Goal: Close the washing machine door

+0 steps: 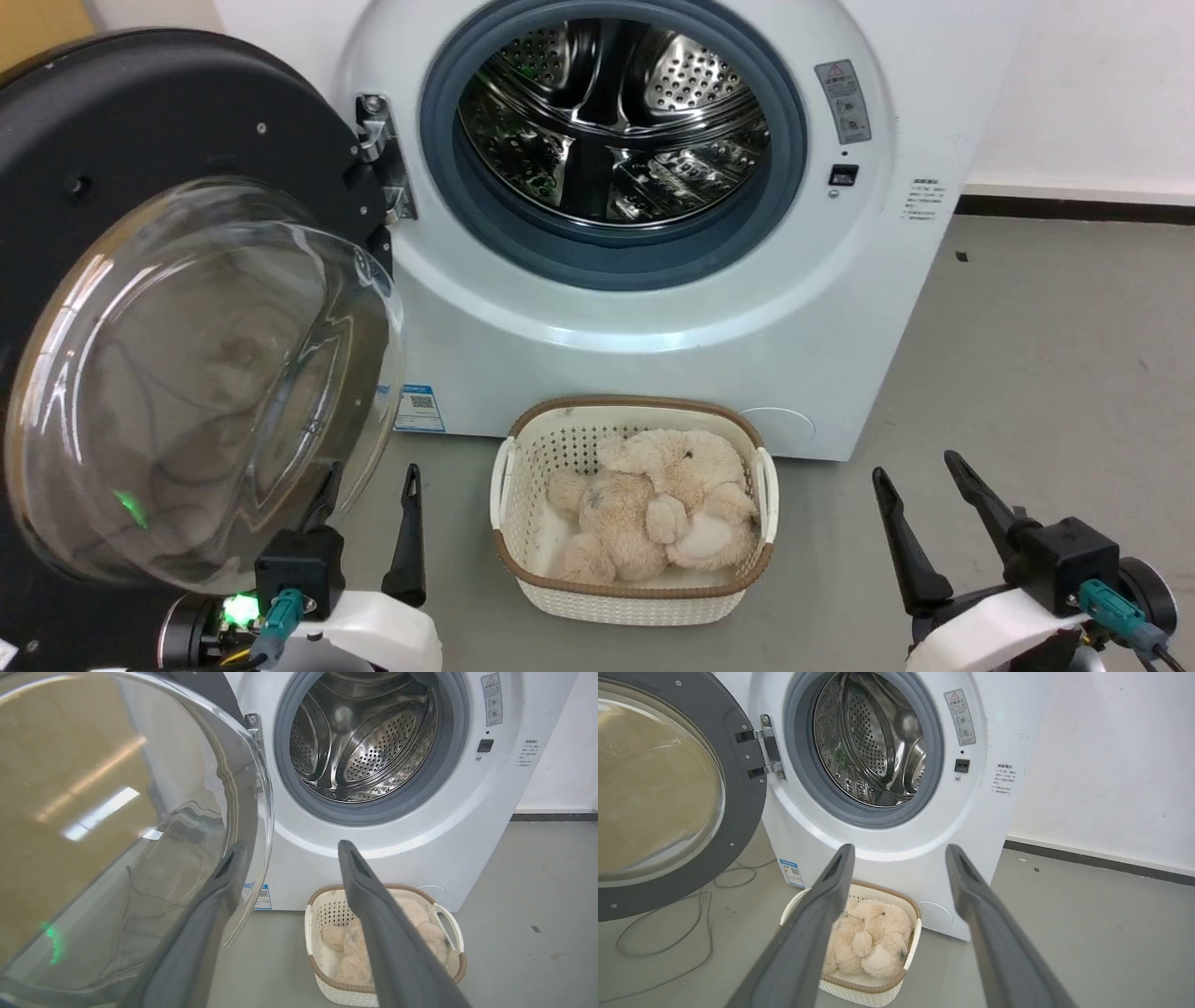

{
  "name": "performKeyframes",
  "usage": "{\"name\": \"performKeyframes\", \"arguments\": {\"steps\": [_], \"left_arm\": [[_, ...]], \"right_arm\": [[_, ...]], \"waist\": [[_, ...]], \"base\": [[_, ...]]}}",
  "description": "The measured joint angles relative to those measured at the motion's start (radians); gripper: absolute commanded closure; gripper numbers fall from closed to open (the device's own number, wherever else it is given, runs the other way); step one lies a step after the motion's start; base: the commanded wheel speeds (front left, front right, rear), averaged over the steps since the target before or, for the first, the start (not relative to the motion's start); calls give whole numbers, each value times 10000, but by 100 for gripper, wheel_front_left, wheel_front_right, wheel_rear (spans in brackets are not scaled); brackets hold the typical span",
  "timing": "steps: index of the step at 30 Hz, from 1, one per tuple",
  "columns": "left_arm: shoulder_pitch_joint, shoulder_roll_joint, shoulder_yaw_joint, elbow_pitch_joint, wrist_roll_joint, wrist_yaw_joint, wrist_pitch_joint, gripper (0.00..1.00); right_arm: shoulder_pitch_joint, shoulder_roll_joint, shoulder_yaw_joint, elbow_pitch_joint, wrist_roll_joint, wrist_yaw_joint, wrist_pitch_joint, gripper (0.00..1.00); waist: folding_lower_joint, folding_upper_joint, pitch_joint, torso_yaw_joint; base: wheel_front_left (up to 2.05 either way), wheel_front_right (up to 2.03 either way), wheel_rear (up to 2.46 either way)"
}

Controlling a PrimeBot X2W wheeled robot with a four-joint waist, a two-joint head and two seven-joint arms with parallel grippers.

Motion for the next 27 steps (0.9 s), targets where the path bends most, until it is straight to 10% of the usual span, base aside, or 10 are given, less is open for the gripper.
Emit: {"name": "performKeyframes", "arguments": {"steps": [27], "left_arm": [[35,19,-180,-15,-217,353,-550,0]], "right_arm": [[7,-188,522,105,539,0,-508,0]], "waist": [[0,0,-24,1754]], "base": [[0,0,0]]}}
